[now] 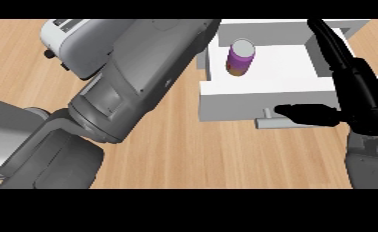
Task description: Pick up the can, place it into the drawer and close the drawer
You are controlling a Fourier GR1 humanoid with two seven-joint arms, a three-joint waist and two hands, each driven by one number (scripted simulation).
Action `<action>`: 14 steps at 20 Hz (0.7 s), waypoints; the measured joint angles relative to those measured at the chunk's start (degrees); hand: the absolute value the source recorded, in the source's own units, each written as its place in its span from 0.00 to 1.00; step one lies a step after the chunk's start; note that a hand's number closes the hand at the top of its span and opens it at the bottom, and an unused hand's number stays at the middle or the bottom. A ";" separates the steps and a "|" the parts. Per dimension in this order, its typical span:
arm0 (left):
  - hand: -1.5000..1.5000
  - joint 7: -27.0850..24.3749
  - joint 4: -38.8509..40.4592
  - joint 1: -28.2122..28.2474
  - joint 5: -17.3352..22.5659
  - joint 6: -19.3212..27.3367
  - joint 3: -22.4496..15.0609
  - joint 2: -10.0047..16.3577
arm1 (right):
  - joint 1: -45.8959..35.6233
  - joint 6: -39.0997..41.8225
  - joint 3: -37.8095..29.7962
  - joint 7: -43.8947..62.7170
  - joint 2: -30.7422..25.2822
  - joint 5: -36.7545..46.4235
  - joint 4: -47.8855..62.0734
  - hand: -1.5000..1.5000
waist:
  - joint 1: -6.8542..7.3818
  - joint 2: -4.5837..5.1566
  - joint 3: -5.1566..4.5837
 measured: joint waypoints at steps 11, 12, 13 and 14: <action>0.00 1.66 -0.17 0.11 -0.81 -3.01 1.22 2.42 | -9.44 -10.53 5.56 -6.46 3.22 15.26 25.22 0.00 | 2.12 -0.53 -0.02; 0.00 1.61 -0.51 0.60 -0.95 -3.02 1.31 2.67 | -10.55 -11.91 5.39 -7.02 3.59 16.18 27.97 0.00 | 2.40 -0.59 -0.04; 0.00 1.85 -0.73 0.68 -1.13 -2.96 1.39 3.01 | -11.58 -13.42 5.32 -7.70 4.10 17.05 30.74 0.00 | 2.57 -0.62 -0.04; 0.00 1.59 -1.25 1.61 -1.33 -3.06 1.36 3.05 | -12.76 -14.85 5.13 -7.98 4.79 17.81 33.38 0.00 | 2.81 -0.69 -0.04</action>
